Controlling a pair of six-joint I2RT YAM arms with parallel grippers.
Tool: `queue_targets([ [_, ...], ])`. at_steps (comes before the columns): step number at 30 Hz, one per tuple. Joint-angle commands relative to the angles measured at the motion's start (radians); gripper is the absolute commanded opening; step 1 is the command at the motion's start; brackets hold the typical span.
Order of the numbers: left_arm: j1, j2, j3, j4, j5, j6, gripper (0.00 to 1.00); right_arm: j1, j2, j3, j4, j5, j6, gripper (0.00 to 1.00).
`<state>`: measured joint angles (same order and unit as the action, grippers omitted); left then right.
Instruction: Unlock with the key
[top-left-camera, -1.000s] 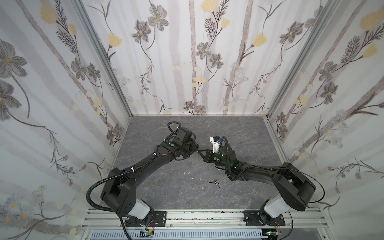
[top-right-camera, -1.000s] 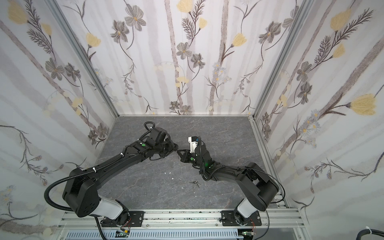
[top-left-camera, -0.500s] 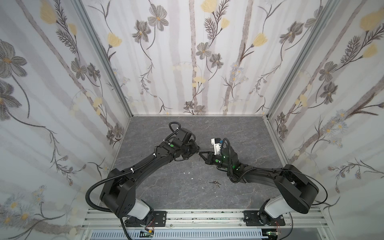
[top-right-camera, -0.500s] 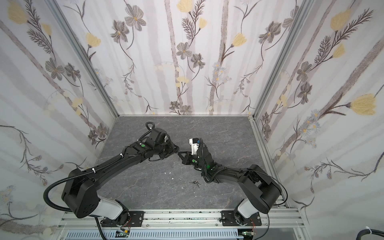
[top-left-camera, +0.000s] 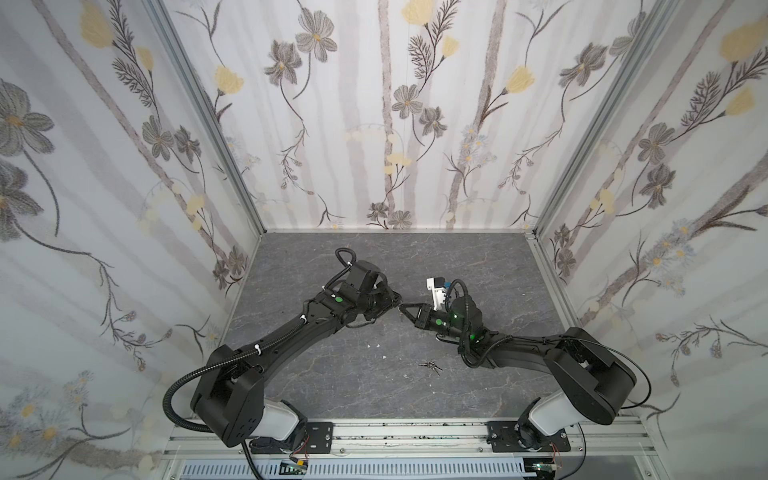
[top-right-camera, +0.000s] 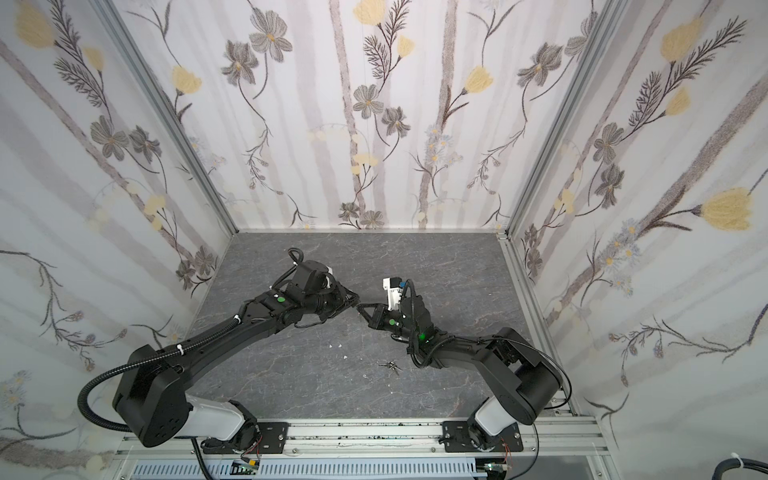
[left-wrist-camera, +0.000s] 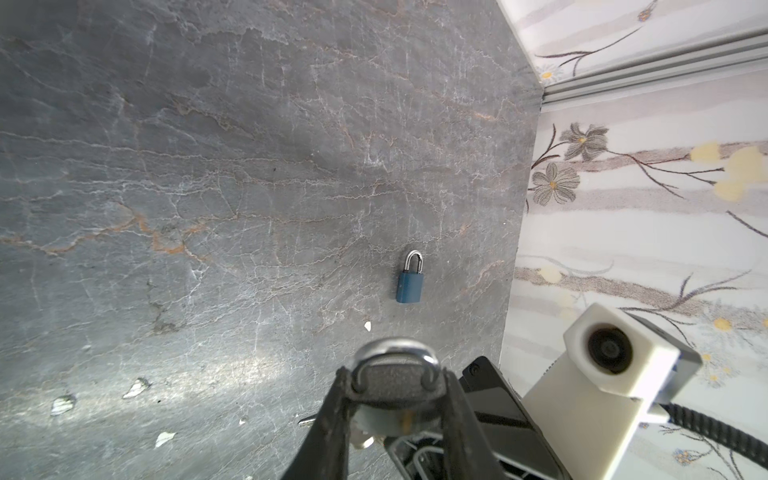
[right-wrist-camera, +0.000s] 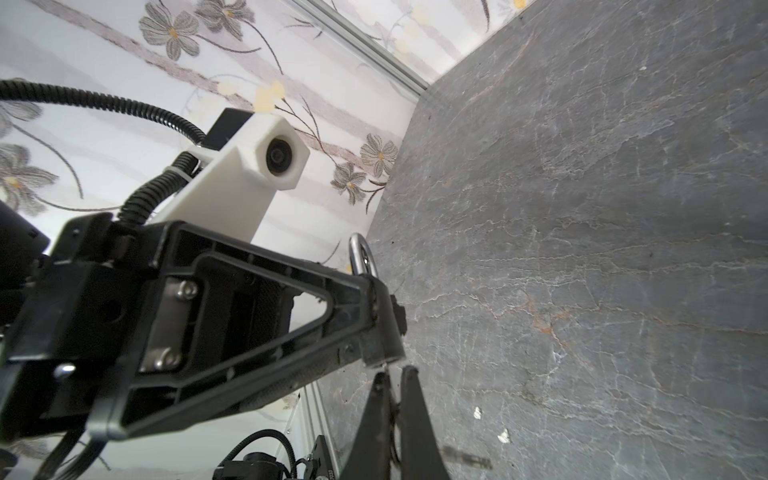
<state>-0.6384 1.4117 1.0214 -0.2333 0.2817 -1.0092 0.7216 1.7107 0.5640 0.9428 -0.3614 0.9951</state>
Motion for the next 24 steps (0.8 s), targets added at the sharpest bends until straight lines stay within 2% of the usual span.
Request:
queue_targets([
  [1,-0.002,-0.024,-0.022,0.043,0.147,0.027,0.0,-0.009,0.029,0.004,0.358,-0.079,0.122,0.0],
  [6,0.004,-0.06,-0.046,0.117,0.185,0.044,0.0,-0.02,0.095,-0.001,0.515,-0.142,0.236,0.0],
  [15,0.01,-0.111,-0.093,0.24,0.239,0.045,0.0,-0.029,0.164,0.01,0.654,-0.209,0.338,0.0],
  [20,0.016,-0.128,-0.098,0.206,0.215,0.046,0.0,-0.035,0.17,-0.004,0.652,-0.196,0.342,0.0],
  [24,0.019,-0.133,-0.09,0.143,0.172,0.054,0.0,-0.038,0.15,-0.012,0.581,-0.186,0.301,0.0],
])
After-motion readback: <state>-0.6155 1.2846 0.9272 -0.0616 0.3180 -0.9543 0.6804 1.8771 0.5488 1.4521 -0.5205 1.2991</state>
